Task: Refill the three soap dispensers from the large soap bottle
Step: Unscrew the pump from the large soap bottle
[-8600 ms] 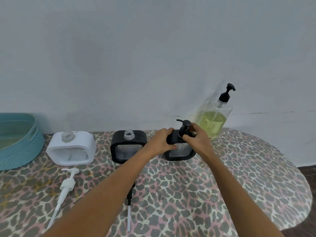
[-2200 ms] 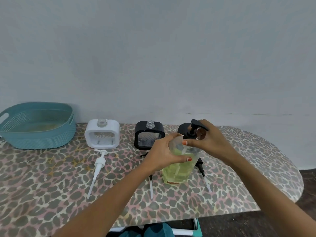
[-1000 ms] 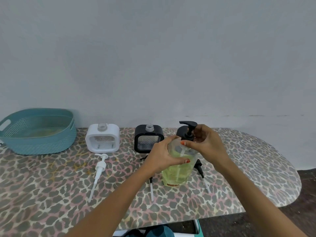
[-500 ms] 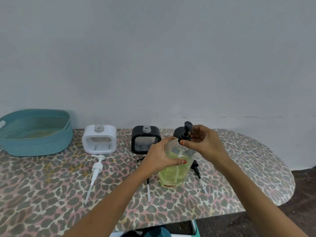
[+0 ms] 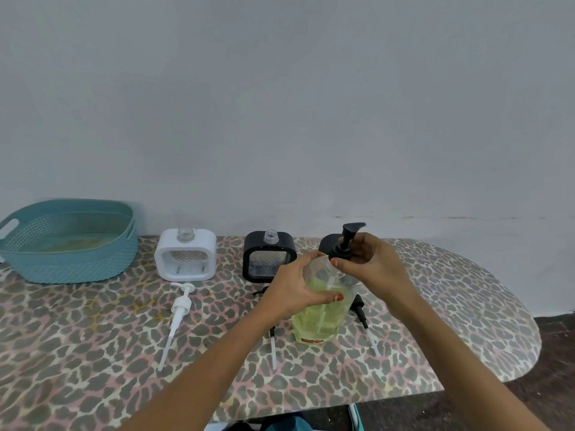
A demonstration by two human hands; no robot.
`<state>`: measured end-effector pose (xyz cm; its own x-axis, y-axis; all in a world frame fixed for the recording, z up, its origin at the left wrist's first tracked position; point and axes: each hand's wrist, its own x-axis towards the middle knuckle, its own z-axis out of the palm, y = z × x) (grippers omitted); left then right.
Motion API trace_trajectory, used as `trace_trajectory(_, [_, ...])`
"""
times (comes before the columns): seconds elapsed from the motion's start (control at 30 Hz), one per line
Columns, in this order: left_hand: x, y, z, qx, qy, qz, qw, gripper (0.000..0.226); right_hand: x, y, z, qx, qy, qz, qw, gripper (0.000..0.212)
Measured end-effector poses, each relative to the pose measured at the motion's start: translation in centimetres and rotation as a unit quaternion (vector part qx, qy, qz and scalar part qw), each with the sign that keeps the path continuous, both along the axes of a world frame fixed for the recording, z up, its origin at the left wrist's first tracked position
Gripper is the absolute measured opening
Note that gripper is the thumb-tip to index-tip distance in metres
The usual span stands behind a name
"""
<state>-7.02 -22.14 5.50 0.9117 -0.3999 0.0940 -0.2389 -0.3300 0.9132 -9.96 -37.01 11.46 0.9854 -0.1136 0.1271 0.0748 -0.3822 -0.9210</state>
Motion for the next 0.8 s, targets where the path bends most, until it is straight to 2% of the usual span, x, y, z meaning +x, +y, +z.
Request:
trace_trajectory(0.1, [0.1,0.0,-0.2,-0.004,0.004,-0.003,1.000,0.074,-0.5,0.0,0.4,0.065,0.025,0.051,0.996,0.034])
trace_trajectory(0.23, [0.0,0.0,0.1,-0.001,0.000,0.000,1.000,0.077,-0.2,0.3,-0.1,-0.059,0.005,-0.001,0.998,0.032])
trace_trajectory(0.3, [-0.1,0.0,0.1,-0.001,0.001,0.000,1.000,0.079,-0.2,0.5,0.1,-0.083,-0.028,-0.036,0.995,0.032])
trace_trajectory(0.53, [0.2,-0.1,-0.3,0.001,0.000,0.000,1.000,0.078,-0.5,-0.2,3.4,-0.028,-0.117,-0.068,0.990,0.033])
trace_trajectory(0.8, [0.2,-0.2,-0.5,-0.002,0.002,0.002,1.000,0.081,-1.5,-2.0,8.4,0.027,-0.181,-0.077,0.980,0.023])
